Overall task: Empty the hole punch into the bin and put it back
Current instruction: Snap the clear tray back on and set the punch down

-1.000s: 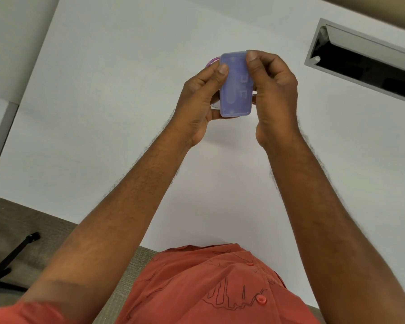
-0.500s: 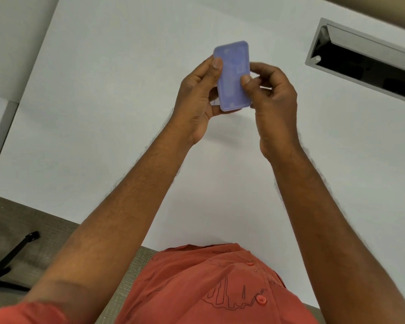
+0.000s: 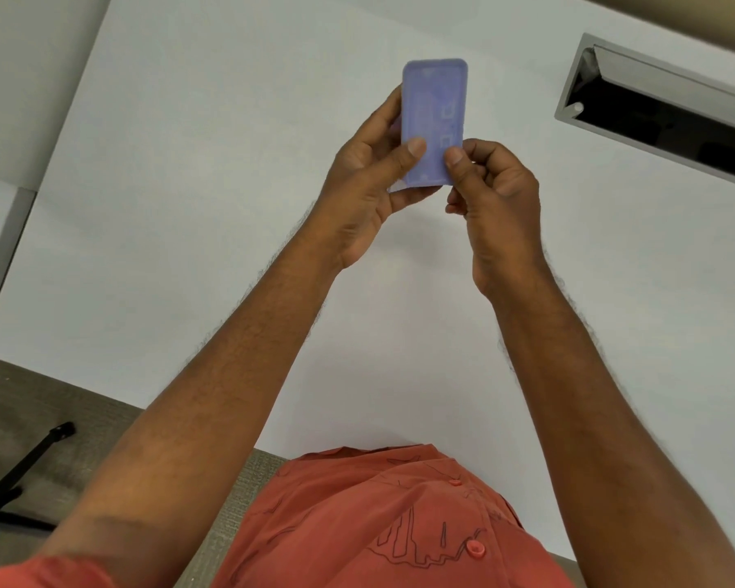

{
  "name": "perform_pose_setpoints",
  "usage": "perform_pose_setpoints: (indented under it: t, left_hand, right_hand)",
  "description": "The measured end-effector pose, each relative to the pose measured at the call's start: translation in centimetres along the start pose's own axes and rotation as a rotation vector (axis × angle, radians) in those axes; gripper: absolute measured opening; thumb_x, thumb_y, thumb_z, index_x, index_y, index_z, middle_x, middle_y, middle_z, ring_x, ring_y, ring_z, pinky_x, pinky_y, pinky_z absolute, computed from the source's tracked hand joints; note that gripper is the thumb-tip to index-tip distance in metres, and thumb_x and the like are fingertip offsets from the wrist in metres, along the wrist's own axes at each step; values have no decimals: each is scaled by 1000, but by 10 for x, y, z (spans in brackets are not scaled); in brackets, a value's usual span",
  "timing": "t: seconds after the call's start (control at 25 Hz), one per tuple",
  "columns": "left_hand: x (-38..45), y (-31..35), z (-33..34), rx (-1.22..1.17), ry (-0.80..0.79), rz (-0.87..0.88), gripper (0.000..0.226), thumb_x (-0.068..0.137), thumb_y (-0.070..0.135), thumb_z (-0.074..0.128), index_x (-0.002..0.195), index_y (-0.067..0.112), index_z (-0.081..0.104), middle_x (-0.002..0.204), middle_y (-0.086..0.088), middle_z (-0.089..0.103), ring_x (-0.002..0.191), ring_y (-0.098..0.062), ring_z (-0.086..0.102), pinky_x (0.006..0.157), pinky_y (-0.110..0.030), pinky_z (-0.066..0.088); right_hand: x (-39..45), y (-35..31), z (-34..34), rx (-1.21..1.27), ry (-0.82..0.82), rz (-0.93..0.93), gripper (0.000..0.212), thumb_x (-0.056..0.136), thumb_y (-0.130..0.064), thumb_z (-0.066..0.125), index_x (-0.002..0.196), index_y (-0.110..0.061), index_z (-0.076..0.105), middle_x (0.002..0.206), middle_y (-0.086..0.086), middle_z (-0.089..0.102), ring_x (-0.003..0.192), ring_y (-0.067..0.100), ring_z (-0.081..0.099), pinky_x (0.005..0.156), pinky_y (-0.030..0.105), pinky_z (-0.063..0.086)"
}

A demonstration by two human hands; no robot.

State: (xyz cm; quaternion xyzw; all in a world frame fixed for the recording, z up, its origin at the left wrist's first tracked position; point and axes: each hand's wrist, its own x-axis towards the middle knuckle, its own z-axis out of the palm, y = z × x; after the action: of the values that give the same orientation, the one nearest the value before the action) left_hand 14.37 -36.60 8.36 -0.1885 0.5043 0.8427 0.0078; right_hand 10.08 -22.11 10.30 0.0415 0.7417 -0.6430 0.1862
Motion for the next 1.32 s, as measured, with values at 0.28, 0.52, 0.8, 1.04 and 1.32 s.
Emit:
perform_pose_setpoints:
  t: [0.28, 0.52, 0.8, 1.04, 1.32]
  left_hand:
    - [-4, -8, 2, 109, -3, 26, 56, 102, -2, 53, 154, 3, 32, 147, -18, 52, 131, -35, 59, 105, -48, 55]
    - [-3, -3, 2, -17, -12, 18, 67, 100, 1, 57, 157, 14, 24, 157, -21, 41, 132, -40, 57, 100, -53, 57]
    - [-3, -2, 13, -72, 102, -93, 28, 104, 20, 56, 129, 8, 61, 120, -12, 73, 107, -30, 73, 94, -45, 61]
    - [-14, -4, 42, 14, 142, -49, 32, 97, 19, 69, 125, 7, 61, 122, -18, 71, 110, -32, 71, 90, -44, 62]
    - [-18, -11, 90, 55, 107, -64, 25, 95, 23, 72, 108, 7, 59, 108, -17, 74, 115, -42, 68, 91, -53, 62]
  right_hand:
    - [1, -2, 1, -28, 10, -19, 21, 100, -18, 66, 112, -1, 68, 80, 16, 58, 57, 9, 51, 59, 21, 52]
    - [1, -3, -3, -19, -10, -31, 18, 99, -18, 66, 108, -3, 68, 79, 13, 60, 58, 9, 52, 60, 22, 51]
    - [-8, -8, -6, -137, 57, -140, 26, 95, -20, 69, 121, -15, 64, 115, 7, 68, 93, 18, 68, 81, 29, 60]
    - [-28, -13, -11, -320, 6, -292, 50, 99, -19, 63, 148, -14, 51, 146, 4, 49, 131, 10, 52, 109, 31, 51]
    - [-37, -16, -55, -232, 36, -226, 45, 106, -11, 53, 150, -12, 49, 145, 3, 60, 131, 14, 59, 110, 33, 51]
